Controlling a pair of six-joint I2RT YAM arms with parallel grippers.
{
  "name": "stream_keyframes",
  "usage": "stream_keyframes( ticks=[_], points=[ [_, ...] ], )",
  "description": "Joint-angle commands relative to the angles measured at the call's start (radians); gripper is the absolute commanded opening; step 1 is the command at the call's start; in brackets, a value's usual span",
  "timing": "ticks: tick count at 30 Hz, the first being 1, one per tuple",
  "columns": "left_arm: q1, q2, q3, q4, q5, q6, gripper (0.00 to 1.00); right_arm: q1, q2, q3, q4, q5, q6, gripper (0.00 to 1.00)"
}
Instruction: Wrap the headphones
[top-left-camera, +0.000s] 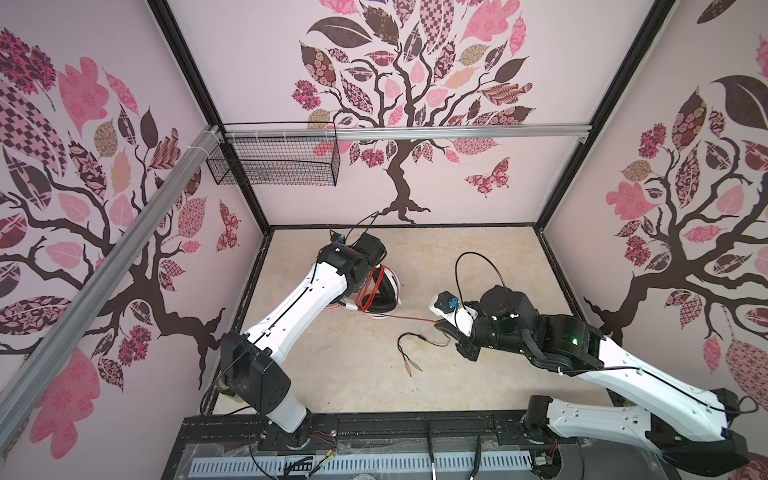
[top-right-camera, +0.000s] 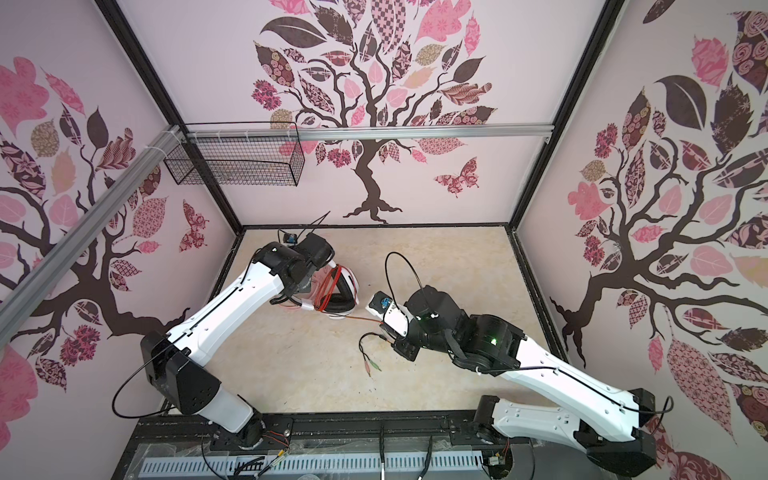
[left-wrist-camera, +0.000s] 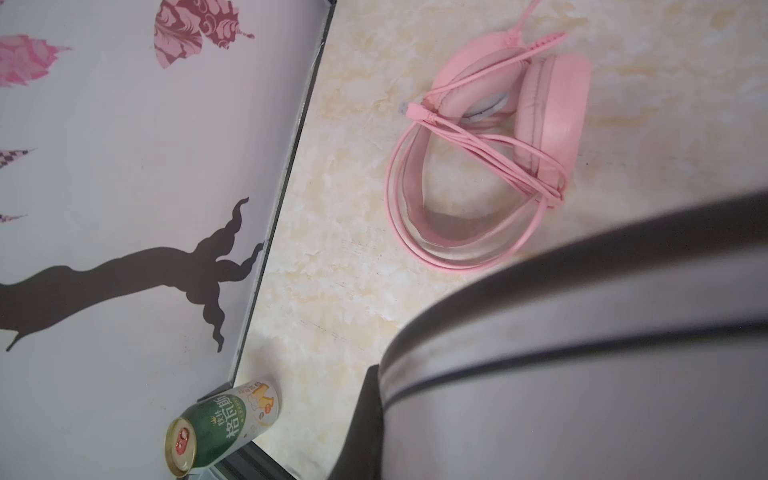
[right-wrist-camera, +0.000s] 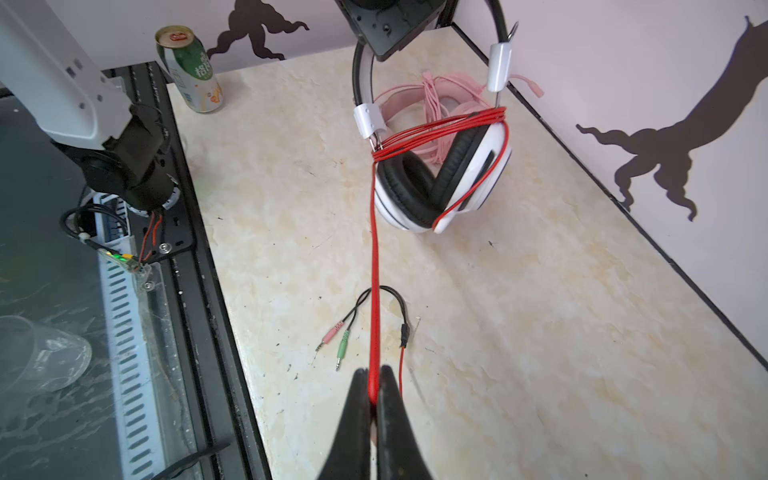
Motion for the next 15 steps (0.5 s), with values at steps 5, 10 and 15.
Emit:
stream_keyframes(
  ticks=[5,10,15],
  points=[
    [-0.055,-0.185,-0.163,0.177,0.160,0.255,0.00,-0.011,0.033,0.028,0.019,0.104,-0.037,0.00],
    [-0.131,-0.269,-0.206,0.182,0.205,0.293,0.00,-0.111,0.060,0.009,0.081,-0.006,-0.040,0.00],
    [-0.193,-0.284,-0.205,0.149,0.222,0.276,0.00,-0.145,0.105,0.038,0.121,0.002,-0.041,0.00]
  ],
)
